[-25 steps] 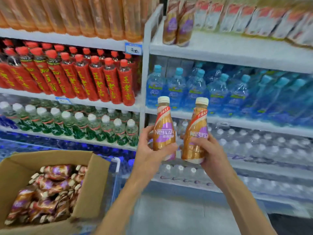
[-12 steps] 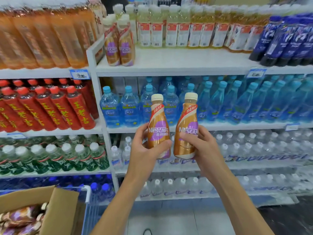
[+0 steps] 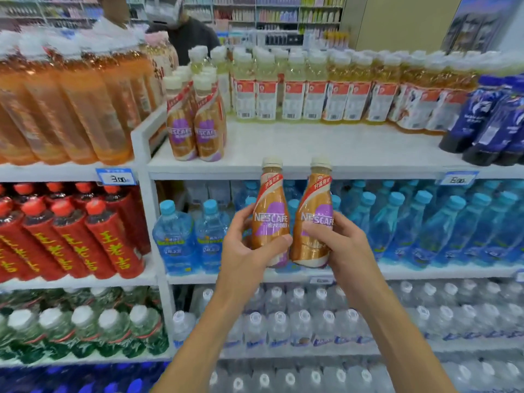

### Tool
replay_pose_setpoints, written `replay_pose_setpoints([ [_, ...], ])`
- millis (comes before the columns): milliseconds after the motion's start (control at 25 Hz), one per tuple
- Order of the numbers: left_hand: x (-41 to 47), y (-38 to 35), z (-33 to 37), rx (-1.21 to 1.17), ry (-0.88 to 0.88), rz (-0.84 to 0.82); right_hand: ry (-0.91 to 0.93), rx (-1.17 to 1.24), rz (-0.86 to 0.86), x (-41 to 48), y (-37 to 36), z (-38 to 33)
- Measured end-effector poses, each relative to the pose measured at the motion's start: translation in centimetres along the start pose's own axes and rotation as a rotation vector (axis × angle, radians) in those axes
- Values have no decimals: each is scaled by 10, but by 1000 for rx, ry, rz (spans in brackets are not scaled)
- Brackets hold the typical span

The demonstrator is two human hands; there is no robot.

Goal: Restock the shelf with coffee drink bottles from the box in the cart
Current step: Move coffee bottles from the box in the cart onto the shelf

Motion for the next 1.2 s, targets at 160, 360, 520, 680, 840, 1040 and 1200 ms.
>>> replay_pose_setpoints([
  [160,59,12,10,-11,-49,10,49,-8,-6,53,-22,-8],
  [360,115,19,26,-9,-120,31,80,-57,-28,104,-44,-22],
  [520,154,20,44,79,-210,80,118,-104,-75,141,-57,-44],
  [680,189,15,45,157,-244,89,174,-215,-117,174,-63,-57],
  [840,210,8,36,198,-231,105,200,-270,-122,198,-60,-54],
  [1040,225,3,31,226,-238,109,249,-299,-115,216,-52,-46],
  [1200,225,5,28,273,-223,101,277,-361,-119,222,-49,-44],
])
Point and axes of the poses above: each hand's wrist, its own x-axis towards the middle knuckle, its own y-axis out of the back of the hand, z = x × y, the point moved 5 cm from there along x, towards the middle knuckle, and after that the axes turned 15 degrees about x, right-handed, at the moved point
